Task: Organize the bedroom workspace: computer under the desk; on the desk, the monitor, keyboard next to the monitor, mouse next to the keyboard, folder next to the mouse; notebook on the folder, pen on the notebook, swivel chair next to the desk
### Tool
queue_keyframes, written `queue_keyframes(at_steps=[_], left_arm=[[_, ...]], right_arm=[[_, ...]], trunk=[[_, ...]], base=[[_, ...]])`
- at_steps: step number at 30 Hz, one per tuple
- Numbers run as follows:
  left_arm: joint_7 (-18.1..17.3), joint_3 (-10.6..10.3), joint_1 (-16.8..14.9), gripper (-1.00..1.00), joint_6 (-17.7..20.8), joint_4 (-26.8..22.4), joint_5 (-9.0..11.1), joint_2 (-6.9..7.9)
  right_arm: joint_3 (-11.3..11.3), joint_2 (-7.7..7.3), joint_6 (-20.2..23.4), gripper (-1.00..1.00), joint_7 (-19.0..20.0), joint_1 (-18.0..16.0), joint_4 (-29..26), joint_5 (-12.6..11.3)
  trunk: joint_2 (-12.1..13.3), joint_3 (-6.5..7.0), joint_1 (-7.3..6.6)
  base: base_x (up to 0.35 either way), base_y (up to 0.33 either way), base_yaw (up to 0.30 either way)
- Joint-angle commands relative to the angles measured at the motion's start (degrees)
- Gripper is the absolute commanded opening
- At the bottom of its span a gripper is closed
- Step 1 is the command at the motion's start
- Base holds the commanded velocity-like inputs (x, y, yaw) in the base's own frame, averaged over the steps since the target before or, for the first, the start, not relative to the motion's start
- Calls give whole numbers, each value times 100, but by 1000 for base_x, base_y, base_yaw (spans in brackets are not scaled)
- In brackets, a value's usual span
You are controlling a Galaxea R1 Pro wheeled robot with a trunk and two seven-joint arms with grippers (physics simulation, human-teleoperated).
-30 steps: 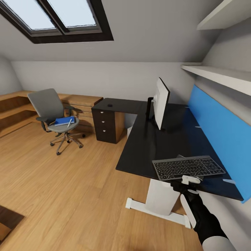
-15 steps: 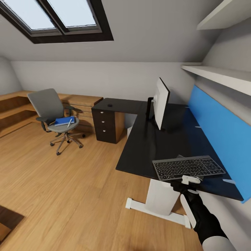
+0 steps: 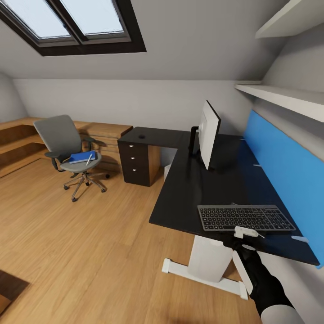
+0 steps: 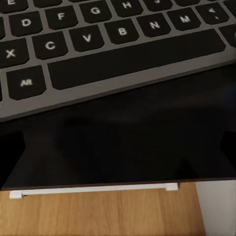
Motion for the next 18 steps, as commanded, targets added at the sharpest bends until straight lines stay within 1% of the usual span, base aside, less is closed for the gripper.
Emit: queue_keyframes(at_steps=[1, 5, 18], left_arm=[[33, -48, -4, 100, -31, -5, 56, 7], [28, -40, -4, 100, -31, -5, 56, 7], [23, -38, -4, 100, -39, -5, 56, 7]], right_arm=[[9, -2, 20, 100, -39, -3, -8, -61], [11, -1, 23, 100, -39, -3, -8, -61], [11, -1, 20, 100, -39, -3, -8, -61]], trunk=[[-3, -6, 0], [-3, -6, 0], [-3, -6, 0]], base=[[3, 0, 0], [29, 22, 0], [151, 130, 0]])
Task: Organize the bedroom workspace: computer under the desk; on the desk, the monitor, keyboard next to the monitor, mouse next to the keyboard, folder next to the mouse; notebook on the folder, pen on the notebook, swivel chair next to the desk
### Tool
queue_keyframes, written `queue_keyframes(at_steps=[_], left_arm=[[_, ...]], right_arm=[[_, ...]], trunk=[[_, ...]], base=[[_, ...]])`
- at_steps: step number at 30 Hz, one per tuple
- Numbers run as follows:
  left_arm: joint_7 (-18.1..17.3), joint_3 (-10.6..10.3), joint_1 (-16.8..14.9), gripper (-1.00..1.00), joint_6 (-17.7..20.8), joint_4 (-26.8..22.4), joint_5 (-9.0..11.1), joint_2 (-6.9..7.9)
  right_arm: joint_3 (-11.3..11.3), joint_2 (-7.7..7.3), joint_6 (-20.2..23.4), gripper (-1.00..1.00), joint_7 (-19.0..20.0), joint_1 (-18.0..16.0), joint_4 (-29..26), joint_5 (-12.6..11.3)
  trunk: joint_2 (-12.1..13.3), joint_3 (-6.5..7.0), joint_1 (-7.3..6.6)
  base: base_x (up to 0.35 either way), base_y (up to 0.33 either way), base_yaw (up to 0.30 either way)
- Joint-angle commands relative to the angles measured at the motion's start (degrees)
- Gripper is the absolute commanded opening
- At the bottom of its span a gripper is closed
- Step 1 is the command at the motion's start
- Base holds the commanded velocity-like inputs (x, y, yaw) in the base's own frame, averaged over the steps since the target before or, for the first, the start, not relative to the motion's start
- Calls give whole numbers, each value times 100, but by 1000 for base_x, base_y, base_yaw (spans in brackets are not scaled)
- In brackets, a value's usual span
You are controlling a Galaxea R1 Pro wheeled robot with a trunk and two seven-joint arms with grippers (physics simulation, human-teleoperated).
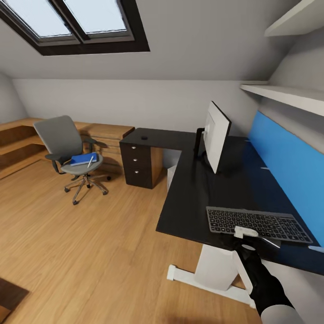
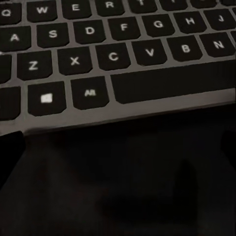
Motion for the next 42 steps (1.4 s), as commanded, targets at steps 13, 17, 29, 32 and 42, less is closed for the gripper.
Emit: queue_keyframes(at_steps=[13, 17, 29, 32, 42], left_arm=[[28, -57, -4, 100, -40, -1, 56, -1], [25, -61, -4, 100, -40, 3, 56, -2], [24, -72, -4, 100, -40, 13, 56, -9], [29, -75, -4, 100, -32, 13, 56, -3], [32, -75, -4, 100, -32, 13, 56, -3]], right_arm=[[25, -2, 21, 100, -34, -3, -10, -59], [26, -2, 19, 100, -32, -3, -10, -61], [25, -2, 21, 100, -32, -3, -10, -59], [25, -2, 18, 100, -32, -3, -10, -61], [20, -2, 19, 100, -32, -3, -11, -61]], trunk=[[-3, -6, 2], [-3, -6, 2], [-3, -6, 2], [-3, -6, 2], [-3, -6, 2]], base=[[248, 180, 0], [312, 47, 0], [289, 3, 0], [57, 0, 0], [55, 0, 0]])
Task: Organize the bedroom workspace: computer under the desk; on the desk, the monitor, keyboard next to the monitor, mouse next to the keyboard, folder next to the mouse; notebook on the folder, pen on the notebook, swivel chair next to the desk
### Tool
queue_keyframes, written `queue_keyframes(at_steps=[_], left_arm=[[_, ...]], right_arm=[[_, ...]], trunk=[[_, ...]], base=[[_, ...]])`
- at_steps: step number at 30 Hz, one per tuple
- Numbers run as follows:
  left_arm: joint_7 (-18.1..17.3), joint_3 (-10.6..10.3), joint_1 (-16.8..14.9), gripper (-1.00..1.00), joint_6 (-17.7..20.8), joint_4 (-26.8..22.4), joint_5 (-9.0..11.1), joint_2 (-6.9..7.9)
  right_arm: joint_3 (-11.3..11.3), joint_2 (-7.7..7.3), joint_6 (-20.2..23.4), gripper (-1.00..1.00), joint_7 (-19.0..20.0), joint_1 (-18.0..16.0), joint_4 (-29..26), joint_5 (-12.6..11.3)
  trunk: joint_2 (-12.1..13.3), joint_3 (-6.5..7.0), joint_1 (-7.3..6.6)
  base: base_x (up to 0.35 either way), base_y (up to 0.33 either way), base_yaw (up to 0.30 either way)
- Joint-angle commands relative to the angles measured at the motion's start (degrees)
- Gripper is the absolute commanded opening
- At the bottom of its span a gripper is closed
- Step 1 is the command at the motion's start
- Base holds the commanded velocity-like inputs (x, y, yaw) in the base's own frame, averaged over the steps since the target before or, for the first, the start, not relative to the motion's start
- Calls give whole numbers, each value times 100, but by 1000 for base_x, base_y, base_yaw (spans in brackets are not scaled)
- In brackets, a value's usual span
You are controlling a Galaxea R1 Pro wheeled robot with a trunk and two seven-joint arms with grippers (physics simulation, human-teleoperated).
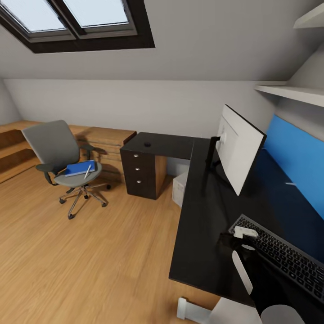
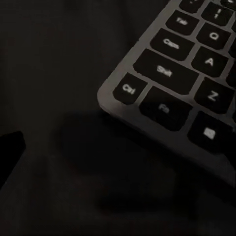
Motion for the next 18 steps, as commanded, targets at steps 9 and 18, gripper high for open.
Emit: queue_keyframes(at_steps=[9, 18], left_arm=[[33, -51, -4, 100, -31, -5, 55, 2], [33, -57, -4, 100, -31, -5, 55, 1]], right_arm=[[14, -2, 16, 100, -33, -3, -49, -62], [5, 0, 21, 100, -38, -3, -299, -54]], trunk=[[-3, -6, 2], [-3, -6, 2]], base=[[126, 0, 0], [-126, 0, 0]])
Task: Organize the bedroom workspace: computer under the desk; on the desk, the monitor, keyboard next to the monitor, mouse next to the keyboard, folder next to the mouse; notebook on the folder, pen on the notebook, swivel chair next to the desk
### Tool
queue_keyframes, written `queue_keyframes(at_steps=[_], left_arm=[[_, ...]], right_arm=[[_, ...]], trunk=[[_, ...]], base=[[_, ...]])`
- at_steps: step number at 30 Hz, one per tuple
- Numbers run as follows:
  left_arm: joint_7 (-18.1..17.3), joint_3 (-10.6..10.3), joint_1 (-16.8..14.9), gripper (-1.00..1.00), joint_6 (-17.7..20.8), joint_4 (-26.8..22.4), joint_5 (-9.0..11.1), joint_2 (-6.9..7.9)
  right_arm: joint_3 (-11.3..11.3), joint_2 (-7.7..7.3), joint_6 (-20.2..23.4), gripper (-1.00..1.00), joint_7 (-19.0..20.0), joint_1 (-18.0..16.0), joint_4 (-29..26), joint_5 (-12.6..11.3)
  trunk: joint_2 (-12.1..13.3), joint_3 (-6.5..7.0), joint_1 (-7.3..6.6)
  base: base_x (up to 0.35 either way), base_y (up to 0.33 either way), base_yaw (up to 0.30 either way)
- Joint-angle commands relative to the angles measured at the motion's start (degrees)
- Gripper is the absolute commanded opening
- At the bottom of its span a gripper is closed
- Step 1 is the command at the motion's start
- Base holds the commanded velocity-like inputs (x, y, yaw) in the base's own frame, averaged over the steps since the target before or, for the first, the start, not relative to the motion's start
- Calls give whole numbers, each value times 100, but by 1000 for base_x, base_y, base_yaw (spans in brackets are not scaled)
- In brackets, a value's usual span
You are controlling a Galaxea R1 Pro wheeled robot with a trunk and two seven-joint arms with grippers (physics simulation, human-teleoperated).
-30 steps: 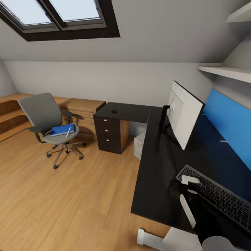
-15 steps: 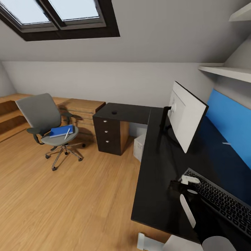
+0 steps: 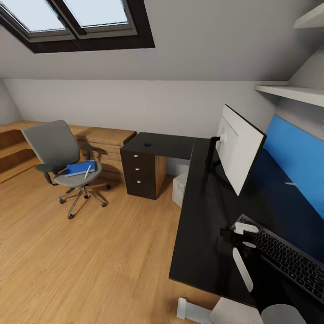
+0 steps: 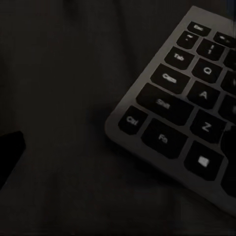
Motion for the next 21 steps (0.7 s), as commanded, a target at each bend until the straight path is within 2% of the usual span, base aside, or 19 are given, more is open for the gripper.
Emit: queue_keyframes(at_steps=[1, 10, 21], left_arm=[[33, -49, -4, 100, -31, -5, 56, 6], [33, -44, -4, 100, -31, -6, 53, 11], [33, -42, -4, 100, -31, -5, 56, 13]], right_arm=[[8, -1, 20, 100, -42, -3, -6, -60], [9, 11, 22, 100, -43, -3, 22, -59], [5, 7, 20, 100, -40, -3, -24, -63]], trunk=[[-4, -6, -2], [-4, -6, -2], [-4, -6, -2]], base=[[-135, 0, 0], [-53, 0, 0], [-195, 0, 0]])
